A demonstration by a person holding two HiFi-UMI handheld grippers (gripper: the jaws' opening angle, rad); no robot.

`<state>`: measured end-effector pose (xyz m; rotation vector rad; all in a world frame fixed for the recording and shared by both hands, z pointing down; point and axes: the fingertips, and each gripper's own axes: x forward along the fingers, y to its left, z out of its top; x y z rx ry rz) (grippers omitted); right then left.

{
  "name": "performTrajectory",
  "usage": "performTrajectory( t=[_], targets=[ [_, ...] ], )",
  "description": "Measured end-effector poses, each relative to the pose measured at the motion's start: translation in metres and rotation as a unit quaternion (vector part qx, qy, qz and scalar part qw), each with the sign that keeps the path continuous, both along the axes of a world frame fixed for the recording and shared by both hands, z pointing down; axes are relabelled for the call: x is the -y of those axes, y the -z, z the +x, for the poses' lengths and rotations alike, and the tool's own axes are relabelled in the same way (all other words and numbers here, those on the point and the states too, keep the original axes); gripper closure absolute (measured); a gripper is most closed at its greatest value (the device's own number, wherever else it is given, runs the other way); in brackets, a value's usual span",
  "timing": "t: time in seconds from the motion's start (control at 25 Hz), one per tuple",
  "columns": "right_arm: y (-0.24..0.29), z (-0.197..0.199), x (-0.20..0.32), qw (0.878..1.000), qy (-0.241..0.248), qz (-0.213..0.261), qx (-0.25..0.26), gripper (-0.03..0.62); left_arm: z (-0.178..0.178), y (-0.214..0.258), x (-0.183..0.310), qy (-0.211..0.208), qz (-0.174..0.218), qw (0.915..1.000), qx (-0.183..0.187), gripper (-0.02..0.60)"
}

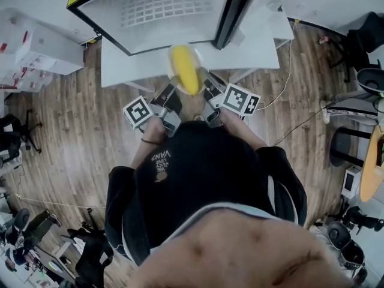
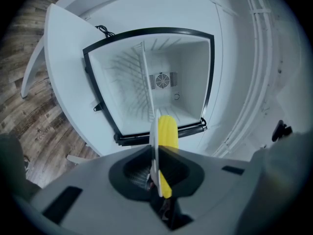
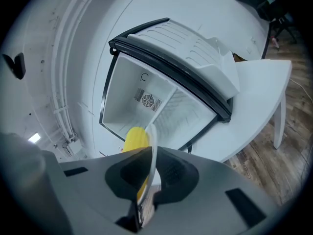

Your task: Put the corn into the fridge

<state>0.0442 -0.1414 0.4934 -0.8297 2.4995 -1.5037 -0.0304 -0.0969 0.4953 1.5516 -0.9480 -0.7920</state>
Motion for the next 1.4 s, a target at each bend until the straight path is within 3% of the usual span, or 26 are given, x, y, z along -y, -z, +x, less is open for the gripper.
performTrajectory(
  t=[0.36,0.84,1.24,1.4],
  targets=[
    [0.002,-0.02,0.026,1.0,0.011,0.0,-0.002,0.567,-0.019,0.0,0.024,0.012,-0.002,0.9999,-0.005,0.548],
    [0.007,-0.058,0.067,1.0,-0.001,-0.002,0.0,0.566,-0.059,0.003,0.066,-0.002,-0.01,0.9999,-0.004,0.547],
    [0.016,-0.071,0.099,1.0,-0.012,0.008,0.008,0.568,-0.072,0.014,0.1,-0.014,0.005,0.9999,0.0,0.546],
    [0.02,-0.091,0.109,1.0,-0.015,0.009,0.007,0.566,-0.093,0.018,0.111,-0.016,0.007,0.9998,-0.004,0.548]
  ],
)
